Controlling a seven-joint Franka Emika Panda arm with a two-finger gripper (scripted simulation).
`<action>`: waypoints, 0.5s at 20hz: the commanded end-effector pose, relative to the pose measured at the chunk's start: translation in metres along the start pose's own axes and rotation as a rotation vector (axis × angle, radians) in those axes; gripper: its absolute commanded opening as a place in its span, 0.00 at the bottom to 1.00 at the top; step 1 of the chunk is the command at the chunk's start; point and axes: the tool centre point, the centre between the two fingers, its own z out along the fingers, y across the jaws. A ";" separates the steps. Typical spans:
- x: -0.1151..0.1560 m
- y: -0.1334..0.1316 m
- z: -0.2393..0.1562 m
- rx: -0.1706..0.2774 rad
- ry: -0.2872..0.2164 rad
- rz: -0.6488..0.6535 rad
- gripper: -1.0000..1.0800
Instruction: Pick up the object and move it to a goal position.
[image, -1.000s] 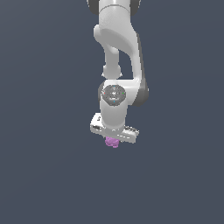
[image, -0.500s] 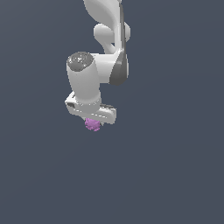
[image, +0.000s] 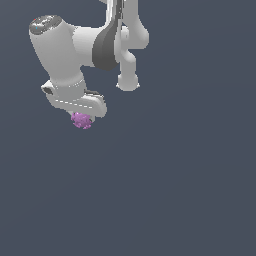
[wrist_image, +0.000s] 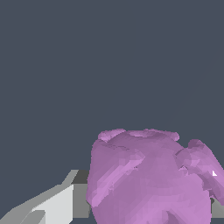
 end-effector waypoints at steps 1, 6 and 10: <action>-0.005 0.022 -0.016 0.000 -0.001 -0.001 0.00; -0.012 0.056 -0.042 -0.001 0.000 -0.001 0.00; -0.013 0.070 -0.051 -0.001 0.000 -0.001 0.00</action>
